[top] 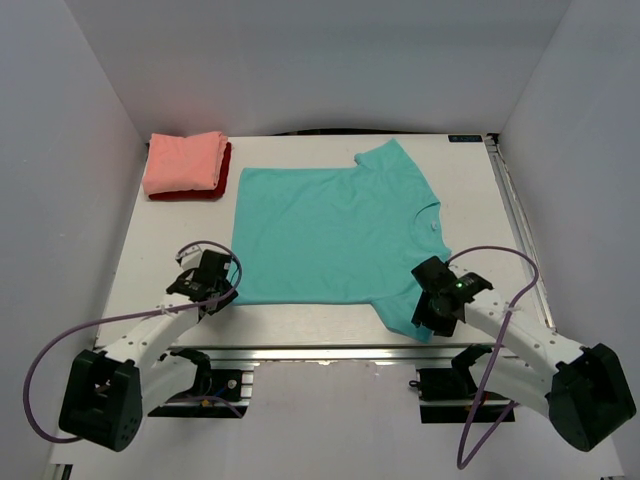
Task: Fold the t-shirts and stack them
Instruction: Flatten out the tshirt, then grap the side of the flattened tshirt closest away from the robot with both arms
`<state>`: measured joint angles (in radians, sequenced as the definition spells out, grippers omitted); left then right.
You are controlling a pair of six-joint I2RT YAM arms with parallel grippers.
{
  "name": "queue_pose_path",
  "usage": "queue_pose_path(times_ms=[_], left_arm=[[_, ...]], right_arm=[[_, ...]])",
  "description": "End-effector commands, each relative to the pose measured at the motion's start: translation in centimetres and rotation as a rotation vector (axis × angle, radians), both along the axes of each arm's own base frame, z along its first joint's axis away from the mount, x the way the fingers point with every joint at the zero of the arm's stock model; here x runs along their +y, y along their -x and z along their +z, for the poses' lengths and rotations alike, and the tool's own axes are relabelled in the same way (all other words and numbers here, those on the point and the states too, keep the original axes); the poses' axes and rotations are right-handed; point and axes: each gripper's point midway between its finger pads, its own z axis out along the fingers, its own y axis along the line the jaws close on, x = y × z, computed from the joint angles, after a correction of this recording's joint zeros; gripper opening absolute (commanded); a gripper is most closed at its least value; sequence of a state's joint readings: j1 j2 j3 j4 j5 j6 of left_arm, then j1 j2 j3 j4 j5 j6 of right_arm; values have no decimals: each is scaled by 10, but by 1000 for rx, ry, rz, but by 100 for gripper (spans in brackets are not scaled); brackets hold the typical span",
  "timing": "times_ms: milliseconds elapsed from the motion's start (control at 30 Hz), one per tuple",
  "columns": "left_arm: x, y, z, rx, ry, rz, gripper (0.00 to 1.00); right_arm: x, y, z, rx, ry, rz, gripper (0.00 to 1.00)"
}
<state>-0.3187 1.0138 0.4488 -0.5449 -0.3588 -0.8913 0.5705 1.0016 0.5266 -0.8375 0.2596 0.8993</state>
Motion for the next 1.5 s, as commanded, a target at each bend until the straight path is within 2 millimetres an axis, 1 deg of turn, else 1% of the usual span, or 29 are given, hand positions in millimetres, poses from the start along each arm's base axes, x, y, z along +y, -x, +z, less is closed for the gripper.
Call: queue_pose_path(times_ms=[0,267,433,567,733,967,1133,1167,1200,1233,1267,1300,1467], left_arm=[[0,-5,3,-12,-11,-3,47],[2,-6,-1,1,-31,-5,47],[-1,-8,2,-6,-21,-14,47],[-2,-10,5,-13,-18,-16,47],[-2,-9,4,-11,-19,-17,47],[-2,-8,2,-7,-17,-16,41],[-2,-9,2,-6,-15,-14,35],[-2,-9,3,-9,-15,-13,29],[-3,-9,2,-7,-14,-14,21],[-3,-9,2,-6,-16,-16,14],[-3,-10,3,-1,-17,-19,0],[-2,-9,3,1,-23,-19,0],[2,-11,10,1,-52,-22,0]], right_arm=[[0,-6,7,-39,8,-51,52],[0,-4,6,-52,45,-90,54],[0,-1,5,-36,71,-98,55],[0,0,4,-29,80,-102,53],[3,0,4,-29,78,-96,49],[6,1,0,-13,73,-85,44],[8,2,0,-9,72,-81,44],[8,3,0,-7,72,-81,41],[7,3,0,-4,75,-80,34],[7,3,-1,-1,78,-80,19],[7,4,-1,2,78,-79,11],[7,4,0,3,80,-77,0],[8,4,3,-10,65,-82,0]])
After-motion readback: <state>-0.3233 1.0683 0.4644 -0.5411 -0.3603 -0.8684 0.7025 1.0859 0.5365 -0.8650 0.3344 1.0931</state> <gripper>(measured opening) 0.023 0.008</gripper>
